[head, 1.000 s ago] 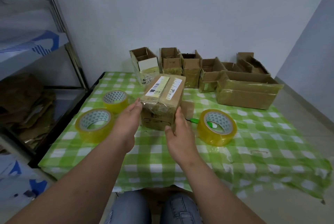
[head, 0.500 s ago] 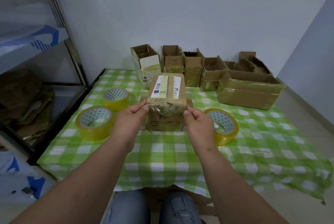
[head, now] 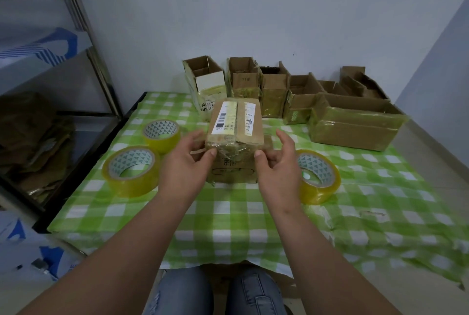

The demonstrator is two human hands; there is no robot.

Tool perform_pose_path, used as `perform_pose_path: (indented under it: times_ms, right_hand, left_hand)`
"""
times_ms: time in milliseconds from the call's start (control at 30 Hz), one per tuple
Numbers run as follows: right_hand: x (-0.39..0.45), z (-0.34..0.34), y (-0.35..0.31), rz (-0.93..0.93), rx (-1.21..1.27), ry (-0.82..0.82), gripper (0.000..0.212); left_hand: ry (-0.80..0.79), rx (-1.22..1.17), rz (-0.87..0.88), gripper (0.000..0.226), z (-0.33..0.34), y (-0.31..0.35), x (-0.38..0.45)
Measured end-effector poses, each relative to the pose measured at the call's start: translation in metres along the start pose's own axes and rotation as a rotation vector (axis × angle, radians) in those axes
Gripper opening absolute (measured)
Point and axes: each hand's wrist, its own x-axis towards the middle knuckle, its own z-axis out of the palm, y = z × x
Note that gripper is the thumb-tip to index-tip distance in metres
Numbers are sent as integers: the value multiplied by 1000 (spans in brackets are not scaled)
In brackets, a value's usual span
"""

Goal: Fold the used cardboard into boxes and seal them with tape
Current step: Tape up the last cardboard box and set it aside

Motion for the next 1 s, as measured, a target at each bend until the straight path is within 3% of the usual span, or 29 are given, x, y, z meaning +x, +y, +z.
perform_pose_path:
  times_ms: [67, 167, 367, 733, 1000]
  right_hand:
    - [4, -2, -3, -112, -180, -64, 58]
    - [10, -5, -5, -181, -307, -84, 43]
    - [7, -5, -1, -162, -199, -70, 43]
    - [5, -5, -1, -203, -217, -25, 42]
    - [1, -3, -1, -211, -196, -11, 47]
  left_hand:
    - [-37, 171, 86, 51, -3, 8, 3]
    - [-126, 418, 179, 45, -7, 12, 11]
    - [-484, 36, 5, 47, -33, 10, 28]
    - [-132, 179, 214, 40, -8, -1, 19]
    - [-135, 278, 247, 45, -6, 4, 13]
